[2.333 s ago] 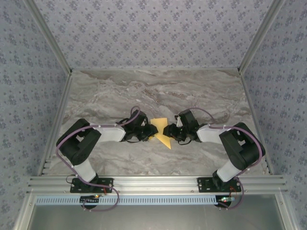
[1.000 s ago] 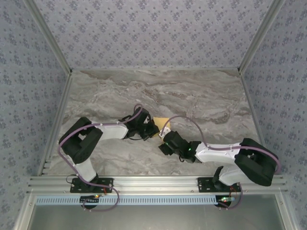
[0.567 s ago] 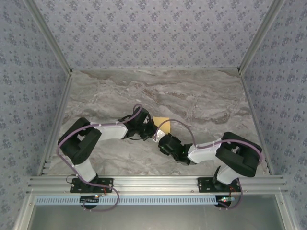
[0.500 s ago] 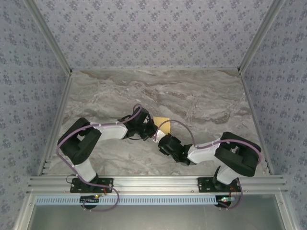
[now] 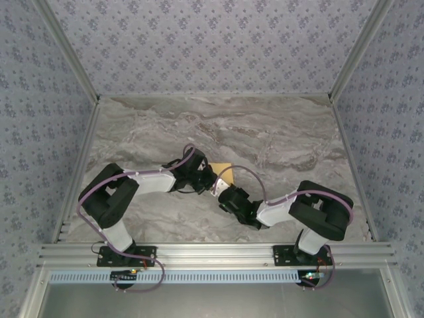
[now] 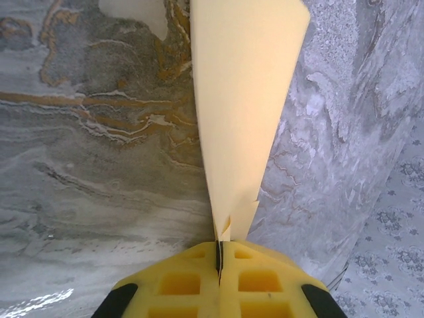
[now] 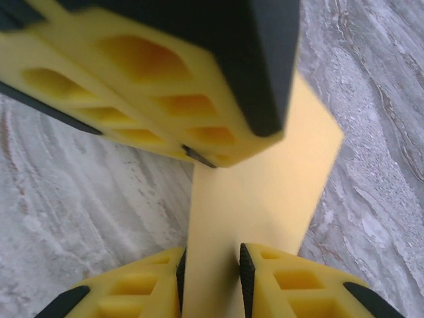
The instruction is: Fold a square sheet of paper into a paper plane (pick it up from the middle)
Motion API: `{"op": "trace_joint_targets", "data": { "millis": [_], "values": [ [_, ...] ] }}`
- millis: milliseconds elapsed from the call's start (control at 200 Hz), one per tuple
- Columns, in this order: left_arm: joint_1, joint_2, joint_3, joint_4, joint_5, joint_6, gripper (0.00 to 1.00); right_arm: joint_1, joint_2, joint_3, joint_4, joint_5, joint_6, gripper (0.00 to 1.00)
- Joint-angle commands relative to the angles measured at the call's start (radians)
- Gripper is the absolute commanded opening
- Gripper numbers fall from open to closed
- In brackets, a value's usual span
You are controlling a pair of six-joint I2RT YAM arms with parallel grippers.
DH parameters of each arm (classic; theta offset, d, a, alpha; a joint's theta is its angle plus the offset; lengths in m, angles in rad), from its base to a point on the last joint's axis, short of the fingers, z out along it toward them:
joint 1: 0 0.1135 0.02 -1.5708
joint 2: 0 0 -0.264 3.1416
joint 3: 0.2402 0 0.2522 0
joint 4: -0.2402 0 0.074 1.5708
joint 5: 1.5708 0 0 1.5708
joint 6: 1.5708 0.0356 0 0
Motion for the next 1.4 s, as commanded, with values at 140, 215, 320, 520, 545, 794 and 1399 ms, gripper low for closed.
{"op": "trace_joint_targets", "data": {
  "millis": [140,215,320,520,545,794,1399],
  "values": [
    [0.019,-0.065,0.013,-0.061,-0.009,0.001,0.17,-0.022,-0.038,-0.029,-0.01,0.007,0.016,0.17],
    [0.039,-0.093,0.004,-0.081,-0.014,0.013,0.22,-0.024,-0.041,-0.029,-0.012,-0.022,0.021,0.14],
    [0.082,-0.143,-0.019,-0.11,-0.02,0.03,0.33,-0.031,-0.045,-0.032,-0.011,-0.068,0.044,0.1],
    [0.17,-0.277,-0.096,-0.148,-0.055,0.066,0.53,-0.071,-0.092,-0.066,0.027,-0.202,0.146,0.06],
    [0.176,-0.293,-0.104,-0.155,-0.063,0.072,0.55,-0.083,-0.101,-0.068,0.027,-0.222,0.166,0.05],
    [0.183,-0.348,-0.185,-0.09,-0.045,0.095,0.63,-0.221,-0.172,-0.103,0.059,-0.514,0.367,0.04],
    [0.04,-0.108,-0.119,0.192,0.041,0.114,0.43,-0.348,-0.195,-0.121,0.017,-0.75,0.544,0.07]
  ]
}}
